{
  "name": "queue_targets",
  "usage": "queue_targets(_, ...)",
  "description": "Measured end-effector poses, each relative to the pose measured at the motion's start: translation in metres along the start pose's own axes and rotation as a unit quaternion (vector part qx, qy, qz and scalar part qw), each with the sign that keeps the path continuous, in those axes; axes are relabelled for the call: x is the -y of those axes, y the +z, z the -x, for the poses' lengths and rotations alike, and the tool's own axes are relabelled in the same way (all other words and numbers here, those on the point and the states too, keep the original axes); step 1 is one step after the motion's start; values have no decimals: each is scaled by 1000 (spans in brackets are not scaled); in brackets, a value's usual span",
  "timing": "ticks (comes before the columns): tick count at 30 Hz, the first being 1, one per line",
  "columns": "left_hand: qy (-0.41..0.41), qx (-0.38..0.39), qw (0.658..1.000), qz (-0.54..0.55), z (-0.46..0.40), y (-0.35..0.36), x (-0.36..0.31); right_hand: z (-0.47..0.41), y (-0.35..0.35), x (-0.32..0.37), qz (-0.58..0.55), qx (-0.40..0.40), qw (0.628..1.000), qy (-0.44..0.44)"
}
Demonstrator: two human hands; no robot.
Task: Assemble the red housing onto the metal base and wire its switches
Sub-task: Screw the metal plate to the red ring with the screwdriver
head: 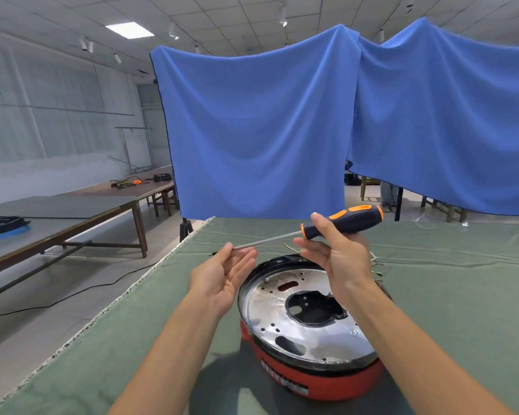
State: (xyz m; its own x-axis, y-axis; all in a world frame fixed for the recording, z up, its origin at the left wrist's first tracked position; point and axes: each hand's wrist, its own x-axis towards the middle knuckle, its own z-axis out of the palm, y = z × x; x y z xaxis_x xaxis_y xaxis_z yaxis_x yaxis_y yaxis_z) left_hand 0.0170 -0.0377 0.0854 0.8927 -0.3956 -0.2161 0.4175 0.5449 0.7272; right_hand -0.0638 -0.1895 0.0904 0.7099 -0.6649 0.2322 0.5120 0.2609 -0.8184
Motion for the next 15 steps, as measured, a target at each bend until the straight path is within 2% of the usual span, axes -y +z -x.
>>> queue_targets(2, 31, -12, 994, -107, -1, -7, -2, -1, 1, 0, -15, -16, 1000, -7)
queue_targets(4, 92, -48, 959, -262, -4, -17, -1, -1, 0, 0, -22, -28, 999, -15)
queue_targets(6, 147, -72, 872, -462, -9, -26, 3, -2, -3, 0, -21, -39, 999, -21)
queue_targets(7, 150, -62, 821, -547, -10, -29, 6, -2, -5, 0, -20, -45, 999, -24)
queue_targets(8, 134, -44, 785, -603, -11, -32, 10, -2, -6, 0, -20, -51, 998, -27)
queue_targets(9, 108, -21, 769, -630, -11, -33, 14, -3, -8, 0, -21, -56, 998, -31)
queue_targets(11, 70, 7, 766, -639, -16, -32, 20, -5, -11, 1, -18, -64, 997, -37)
queue_targets(15, 51, 38, 738, -672, -28, -28, 26, -10, -16, 3, -9, -71, 996, -46)
